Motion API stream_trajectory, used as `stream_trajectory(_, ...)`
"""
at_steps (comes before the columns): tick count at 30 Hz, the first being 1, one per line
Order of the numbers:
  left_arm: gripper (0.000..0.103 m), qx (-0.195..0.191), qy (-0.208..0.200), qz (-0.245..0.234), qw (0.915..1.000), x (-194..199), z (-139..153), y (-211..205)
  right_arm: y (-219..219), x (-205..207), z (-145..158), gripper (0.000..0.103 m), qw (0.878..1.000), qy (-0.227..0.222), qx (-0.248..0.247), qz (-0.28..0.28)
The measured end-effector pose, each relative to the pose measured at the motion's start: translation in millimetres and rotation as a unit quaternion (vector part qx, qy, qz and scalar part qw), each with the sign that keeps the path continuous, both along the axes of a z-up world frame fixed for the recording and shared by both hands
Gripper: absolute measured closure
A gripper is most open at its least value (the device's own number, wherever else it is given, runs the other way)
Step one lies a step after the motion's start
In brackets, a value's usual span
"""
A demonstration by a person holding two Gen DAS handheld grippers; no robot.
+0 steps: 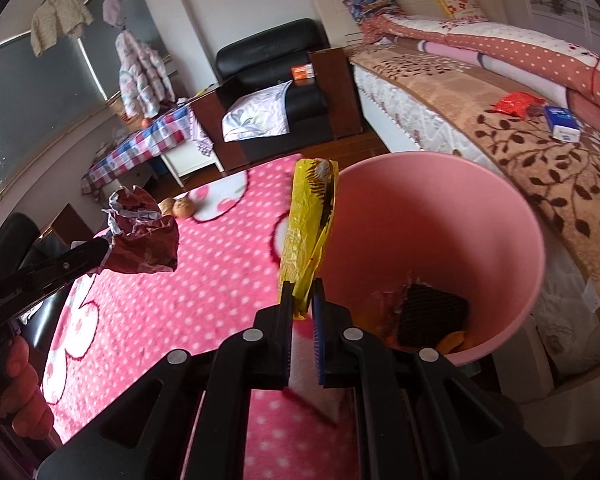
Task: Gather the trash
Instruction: 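Carry the foil wrapper and yellow wrapper over the pink bucket and lower them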
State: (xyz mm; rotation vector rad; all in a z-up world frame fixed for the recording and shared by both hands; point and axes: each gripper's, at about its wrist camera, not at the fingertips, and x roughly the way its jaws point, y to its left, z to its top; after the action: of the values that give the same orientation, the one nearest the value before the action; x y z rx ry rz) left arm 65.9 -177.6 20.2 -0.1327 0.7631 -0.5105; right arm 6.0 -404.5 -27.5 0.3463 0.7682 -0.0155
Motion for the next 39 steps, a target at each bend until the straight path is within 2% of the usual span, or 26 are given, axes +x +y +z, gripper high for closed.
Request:
stream_trajectory(13,0.095,0.016,-0.016,-0.053,0.9983,5,2,-59,-40,-5,-7,0.094,0.999,0.003,0.003,-0.045)
stream_trajectory(39,0.095,0.067,-0.001,-0.115,0.9910,16,-35,-143,-75,11,-26,0.094,0.997,0.020,-0.004,-0.077)
